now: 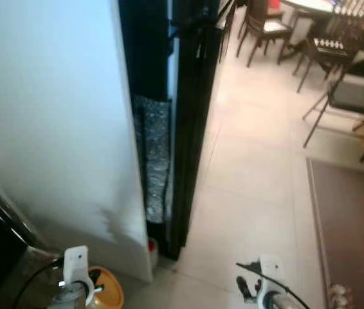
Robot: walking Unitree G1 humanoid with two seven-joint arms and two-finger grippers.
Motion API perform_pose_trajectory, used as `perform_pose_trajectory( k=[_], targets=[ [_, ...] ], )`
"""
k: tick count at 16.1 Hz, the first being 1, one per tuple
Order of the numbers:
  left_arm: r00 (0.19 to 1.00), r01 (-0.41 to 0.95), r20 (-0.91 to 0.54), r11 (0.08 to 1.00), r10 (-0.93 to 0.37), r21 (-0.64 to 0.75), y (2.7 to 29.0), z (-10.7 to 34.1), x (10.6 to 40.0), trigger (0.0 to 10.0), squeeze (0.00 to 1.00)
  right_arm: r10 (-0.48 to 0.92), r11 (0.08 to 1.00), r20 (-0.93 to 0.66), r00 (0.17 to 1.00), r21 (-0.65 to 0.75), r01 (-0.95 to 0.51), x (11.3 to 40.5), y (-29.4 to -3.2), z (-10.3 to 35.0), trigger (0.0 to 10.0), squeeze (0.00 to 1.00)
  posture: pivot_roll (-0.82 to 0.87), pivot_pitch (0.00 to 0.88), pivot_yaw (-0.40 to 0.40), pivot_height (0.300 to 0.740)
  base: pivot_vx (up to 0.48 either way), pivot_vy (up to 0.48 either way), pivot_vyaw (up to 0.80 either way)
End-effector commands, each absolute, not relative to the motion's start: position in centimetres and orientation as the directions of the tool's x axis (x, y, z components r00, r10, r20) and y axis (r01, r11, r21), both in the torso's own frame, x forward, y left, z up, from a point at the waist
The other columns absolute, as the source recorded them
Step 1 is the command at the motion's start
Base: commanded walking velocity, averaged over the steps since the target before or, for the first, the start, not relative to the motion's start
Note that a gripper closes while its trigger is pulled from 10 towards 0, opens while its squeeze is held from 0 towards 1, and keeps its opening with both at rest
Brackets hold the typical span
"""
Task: Restocking fridge
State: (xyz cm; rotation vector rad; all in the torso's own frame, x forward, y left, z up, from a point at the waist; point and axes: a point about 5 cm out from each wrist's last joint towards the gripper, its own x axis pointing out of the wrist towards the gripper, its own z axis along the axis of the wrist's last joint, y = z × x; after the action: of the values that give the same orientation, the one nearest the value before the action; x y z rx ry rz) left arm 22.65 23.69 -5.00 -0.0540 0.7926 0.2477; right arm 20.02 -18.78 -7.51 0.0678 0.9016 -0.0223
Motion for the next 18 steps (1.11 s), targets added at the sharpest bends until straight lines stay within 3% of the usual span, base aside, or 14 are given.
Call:
perform_pose_trajectory(
  k=[1,8,12,18],
  targets=[
    [0.69,-0.221,-0.702,0.975,0.179,0.032,22.94,-4.74,23.36,10.0,0.0,-0.019,0.997,-0.786,0.618,0.029,0.067,19.82,-19.6,-7.5,10.0,0.0,-0.01,0.0,-0.009,0.74,0.0,0.315,-0.67],
    [0.687,-0.212,-0.705,0.977,0.172,0.032,22.93,-4.78,23.31,10.0,0.0,-0.028,0.996,-0.788,0.615,0.026,0.08,19.84,-19.62,-7.5,10.0,0.0,-0.01,0.0,-0.012,0.74,0.0,0.04,-0.73],
    [0.679,-0.227,-0.712,0.974,0.178,0.027,22.9,-4.83,23.28,10.0,0.0,-0.026,0.997,-0.782,0.622,0.027,0.076,20.01,-19.65,-7.4,10.0,0.0,-0.01,0.0,-0.016,0.74,0.0,0.0,0.0],
    [0.678,-0.23,-0.712,0.973,0.18,0.026,22.82,-4.82,23.34,10.0,0.0,-0.023,0.996,-0.776,0.63,0.037,0.082,20.12,-19.7,-7.31,10.0,0.0,-0.01,0.0,-0.023,0.74,0.0,0.323,0.0]
  ],
)
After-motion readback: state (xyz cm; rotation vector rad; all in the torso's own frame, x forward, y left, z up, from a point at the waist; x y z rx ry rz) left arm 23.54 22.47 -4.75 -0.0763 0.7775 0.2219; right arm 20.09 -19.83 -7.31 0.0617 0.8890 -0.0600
